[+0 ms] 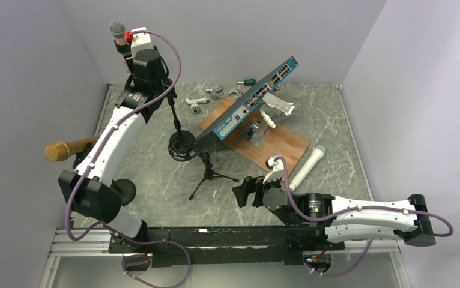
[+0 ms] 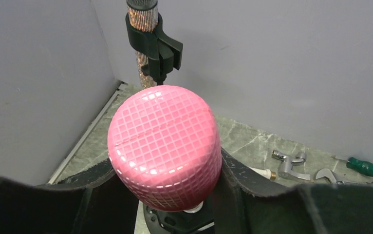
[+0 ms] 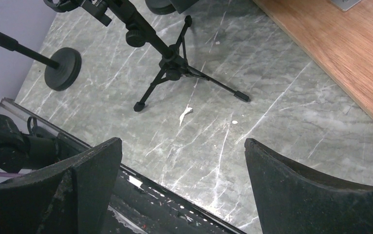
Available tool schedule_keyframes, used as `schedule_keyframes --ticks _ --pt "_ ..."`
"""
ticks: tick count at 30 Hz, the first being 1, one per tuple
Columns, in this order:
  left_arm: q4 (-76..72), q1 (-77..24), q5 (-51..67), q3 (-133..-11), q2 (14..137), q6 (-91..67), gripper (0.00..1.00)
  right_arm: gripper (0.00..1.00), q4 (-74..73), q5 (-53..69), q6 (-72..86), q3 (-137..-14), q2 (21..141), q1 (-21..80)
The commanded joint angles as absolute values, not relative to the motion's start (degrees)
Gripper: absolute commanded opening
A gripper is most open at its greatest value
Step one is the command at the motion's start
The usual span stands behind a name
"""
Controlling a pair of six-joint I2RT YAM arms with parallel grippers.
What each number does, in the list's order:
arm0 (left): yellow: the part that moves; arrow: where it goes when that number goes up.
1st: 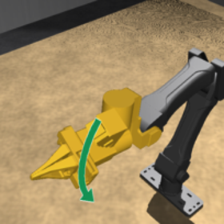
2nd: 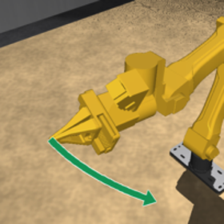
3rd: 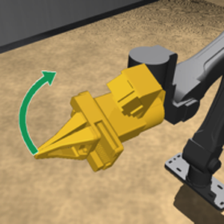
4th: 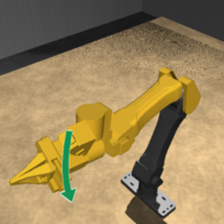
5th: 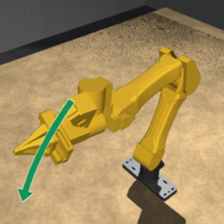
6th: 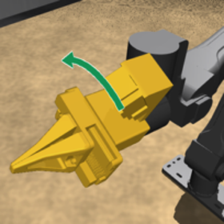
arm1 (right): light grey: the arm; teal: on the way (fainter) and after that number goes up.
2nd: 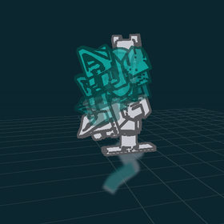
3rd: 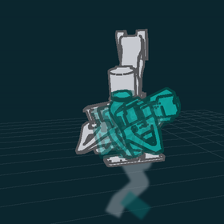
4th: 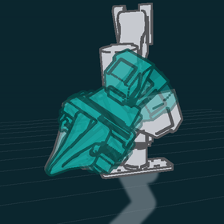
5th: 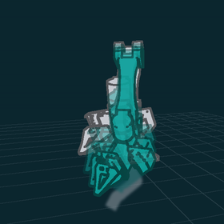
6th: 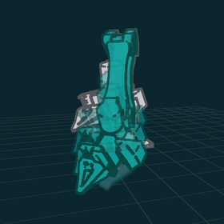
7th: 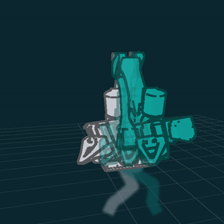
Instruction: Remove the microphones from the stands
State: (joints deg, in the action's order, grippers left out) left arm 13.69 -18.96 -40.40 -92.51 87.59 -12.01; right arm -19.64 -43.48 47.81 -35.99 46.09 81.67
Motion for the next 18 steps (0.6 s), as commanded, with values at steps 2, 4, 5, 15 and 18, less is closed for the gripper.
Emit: schedule_keyframes --ticks 2,4,5,15,18 --pt "7.6 -19.72 -42.58 -98.04 86.49 -6.11 0.29 0.98 -18.84 -45.17 48.03 -37.8 45.87 81.59" --pt "6.06 -20.44 -42.75 -99.04 86.04 -4.28 0.25 0.98 -18.81 -45.17 47.95 -37.79 45.74 81.56" --pt "5.46 -20.85 -43.03 -99.67 85.85 -3.02 0.24 0.98 -18.73 -45.24 47.95 -37.84 45.74 81.5" --pt "4.22 -30.88 -46.24 -107.73 79.35 8.88 0.19 0.99 -19.45 -45.47 47.79 -38.42 46.78 81.56" --pt "13.36 -31.81 -36.7 -106.28 72.96 -0.58 0.15 0.99 -20.11 -45.91 47.84 -38.47 46.74 81.58"
